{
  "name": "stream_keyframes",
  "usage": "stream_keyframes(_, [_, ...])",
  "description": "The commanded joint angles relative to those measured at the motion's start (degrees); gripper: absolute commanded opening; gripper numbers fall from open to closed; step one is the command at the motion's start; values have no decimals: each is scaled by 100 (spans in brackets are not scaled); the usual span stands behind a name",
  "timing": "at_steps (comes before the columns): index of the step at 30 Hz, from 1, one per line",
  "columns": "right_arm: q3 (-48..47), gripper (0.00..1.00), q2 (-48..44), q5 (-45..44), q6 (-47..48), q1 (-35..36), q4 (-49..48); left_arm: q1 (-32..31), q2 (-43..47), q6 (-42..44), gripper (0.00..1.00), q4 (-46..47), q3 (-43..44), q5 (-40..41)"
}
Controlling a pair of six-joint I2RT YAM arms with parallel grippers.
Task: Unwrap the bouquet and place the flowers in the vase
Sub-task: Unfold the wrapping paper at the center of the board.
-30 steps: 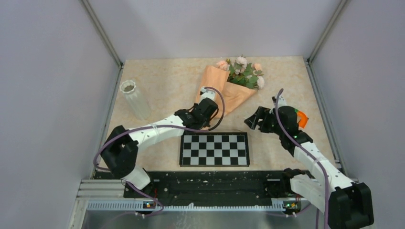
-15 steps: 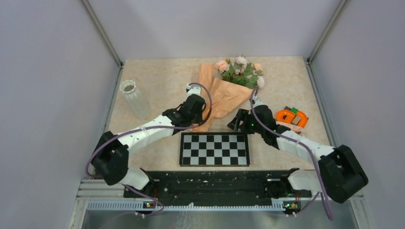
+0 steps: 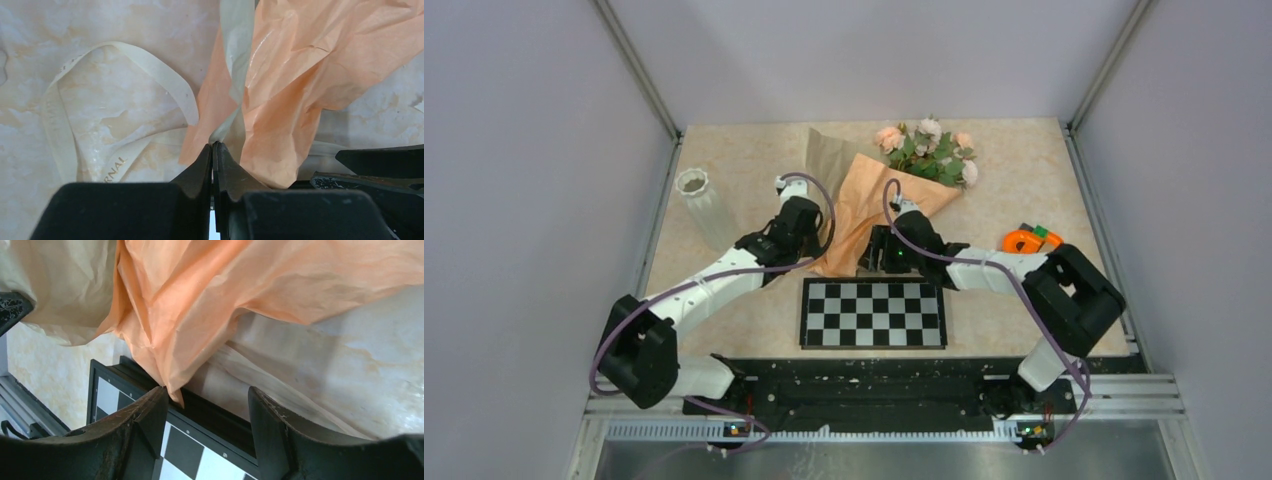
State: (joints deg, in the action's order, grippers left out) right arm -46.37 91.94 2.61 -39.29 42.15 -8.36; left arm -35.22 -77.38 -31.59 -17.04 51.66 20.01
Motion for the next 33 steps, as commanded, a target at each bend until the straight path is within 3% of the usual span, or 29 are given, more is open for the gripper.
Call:
stream_keyframes(1, [-549, 61, 333, -99, -65, 181, -245, 195, 276, 127, 7, 127, -146, 57])
stream_keyframes(10, [-1064, 51, 933, -478, -16, 304, 215, 498, 248, 403, 11, -64, -118, 286])
stream_keyframes(16, [-1136, 44, 1037, -579, -1, 382, 241, 772, 285, 670, 19, -238, -97, 565])
stream_keyframes(22, [-1162, 20, 1124, -713, -81, 383, 336, 867, 552, 783, 59, -430, -78, 722])
stream_keyframes(24, [-1161, 13, 1133, -735, -90, 386, 368, 865, 720, 858, 68, -478, -26, 566])
stream_keyframes(28, [-1199, 1, 1109, -827, -25, 382, 545, 843, 1128, 1042, 73, -525, 158, -243])
stream_keyframes(33, [-1192, 0, 1004, -988, 100, 373, 782, 621, 1445, 849, 76, 59, -60, -1571])
